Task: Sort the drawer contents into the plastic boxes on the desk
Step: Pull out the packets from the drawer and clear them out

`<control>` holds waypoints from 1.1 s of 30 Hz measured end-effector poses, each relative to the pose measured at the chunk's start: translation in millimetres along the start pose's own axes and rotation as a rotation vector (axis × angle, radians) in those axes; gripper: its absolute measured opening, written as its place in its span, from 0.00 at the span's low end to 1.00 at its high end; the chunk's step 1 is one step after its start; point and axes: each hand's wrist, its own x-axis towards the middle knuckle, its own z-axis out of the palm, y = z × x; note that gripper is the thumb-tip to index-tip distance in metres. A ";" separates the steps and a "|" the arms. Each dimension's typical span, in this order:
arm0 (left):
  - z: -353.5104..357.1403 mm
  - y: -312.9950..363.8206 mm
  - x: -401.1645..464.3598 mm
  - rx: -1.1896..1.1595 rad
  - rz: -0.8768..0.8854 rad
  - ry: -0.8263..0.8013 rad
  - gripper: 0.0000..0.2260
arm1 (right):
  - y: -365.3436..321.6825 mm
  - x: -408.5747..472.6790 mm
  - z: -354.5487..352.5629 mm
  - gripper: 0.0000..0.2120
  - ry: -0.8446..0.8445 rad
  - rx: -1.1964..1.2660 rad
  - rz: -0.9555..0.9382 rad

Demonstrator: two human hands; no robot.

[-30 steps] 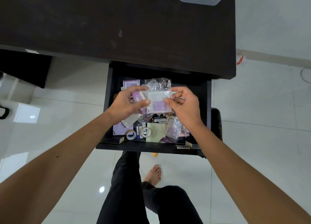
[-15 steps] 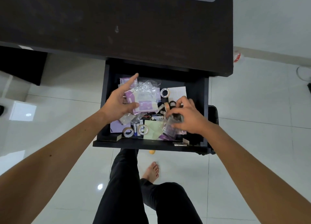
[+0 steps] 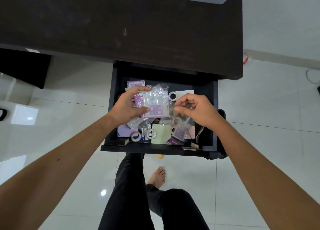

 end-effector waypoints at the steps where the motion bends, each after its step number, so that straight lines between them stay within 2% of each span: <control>1: 1.5 2.7 -1.3 -0.003 0.002 0.000 0.29 | -4.2 1.9 2.9 0.06 0.013 0.053 0.017; 3: 3.4 7.6 -3.7 -0.008 0.010 -0.011 0.28 | -11.8 6.1 11.8 0.07 0.050 0.128 0.040; 8: 0.9 15.4 -6.0 0.015 0.070 -0.066 0.22 | -21.1 16.5 31.7 0.12 0.218 0.052 0.044; 11: 0.6 21.5 -7.1 -0.039 0.064 -0.034 0.19 | -25.5 18.7 38.7 0.13 0.262 0.037 0.038; 15: -1.1 19.6 -9.5 -0.014 0.067 -0.004 0.24 | -30.5 19.9 47.1 0.15 0.243 0.039 0.009; 18: -9.2 15.6 -16.1 -0.002 0.056 0.028 0.23 | -32.6 22.1 47.0 0.17 0.212 0.071 -0.018; 23: -40.2 6.7 -40.9 0.005 0.004 0.153 0.23 | -23.8 30.0 48.6 0.11 0.197 0.062 -0.036; 29: -73.5 -16.6 -72.5 -0.072 -0.012 0.357 0.24 | -6.2 40.8 57.9 0.10 0.186 -0.092 -0.025; 33: -78.1 -25.8 -93.6 -0.081 -0.023 0.419 0.25 | -3.0 49.8 68.5 0.15 0.157 -0.220 -0.062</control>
